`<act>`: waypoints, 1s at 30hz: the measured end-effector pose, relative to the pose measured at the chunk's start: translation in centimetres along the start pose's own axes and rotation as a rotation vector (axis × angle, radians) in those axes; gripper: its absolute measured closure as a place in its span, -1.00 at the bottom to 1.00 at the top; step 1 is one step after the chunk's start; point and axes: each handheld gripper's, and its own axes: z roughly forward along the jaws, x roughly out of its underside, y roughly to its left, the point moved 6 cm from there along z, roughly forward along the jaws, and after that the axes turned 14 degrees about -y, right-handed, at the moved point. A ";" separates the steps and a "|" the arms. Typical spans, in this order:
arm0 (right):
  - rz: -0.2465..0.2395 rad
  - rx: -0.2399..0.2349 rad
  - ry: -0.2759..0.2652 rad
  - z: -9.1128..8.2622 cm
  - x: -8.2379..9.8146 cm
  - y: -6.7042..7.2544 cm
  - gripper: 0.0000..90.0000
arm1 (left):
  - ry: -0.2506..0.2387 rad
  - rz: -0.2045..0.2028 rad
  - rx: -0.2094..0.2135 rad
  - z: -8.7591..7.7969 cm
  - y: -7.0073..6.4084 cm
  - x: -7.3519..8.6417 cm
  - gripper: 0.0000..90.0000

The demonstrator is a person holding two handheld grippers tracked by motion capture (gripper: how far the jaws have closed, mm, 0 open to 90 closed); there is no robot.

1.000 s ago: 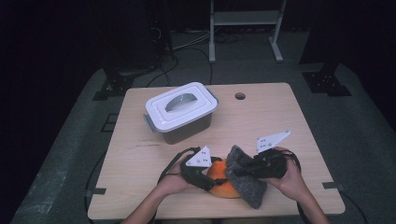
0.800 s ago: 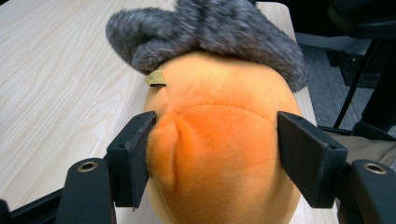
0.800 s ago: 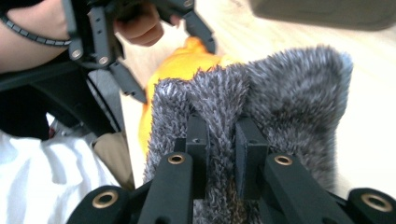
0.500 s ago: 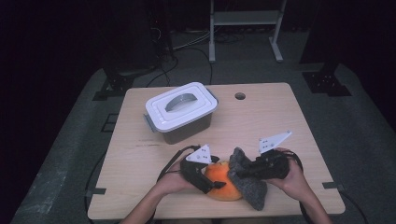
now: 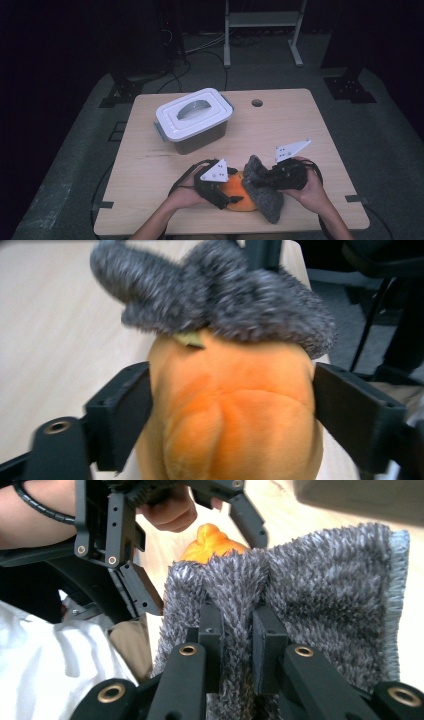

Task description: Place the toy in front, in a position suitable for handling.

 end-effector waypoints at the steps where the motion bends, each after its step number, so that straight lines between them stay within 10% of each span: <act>1: 0.004 -0.006 0.004 0.0 0.0 0.1 0.72 | 0.002 -0.006 0.005 0.1 0.0 0.1 -0.63; 4: -0.018 -0.005 0.019 -0.3 0.0 0.3 0.72 | -0.001 0.054 0.003 -0.2 -0.2 0.1 -0.33; 18: 0.071 0.014 -0.026 -1.4 0.8 -1.7 0.72 | 0.010 0.060 0.020 -0.6 0.0 0.1 -0.37; 26: 0.075 -0.059 0.023 -0.8 1.3 -0.4 0.72 | -0.003 -0.050 0.023 -1.1 0.7 0.0 -0.55; 30: 0.045 -0.052 0.042 -0.7 0.9 0.1 0.72 | 0.000 -0.027 0.037 -0.9 0.3 0.0 -0.38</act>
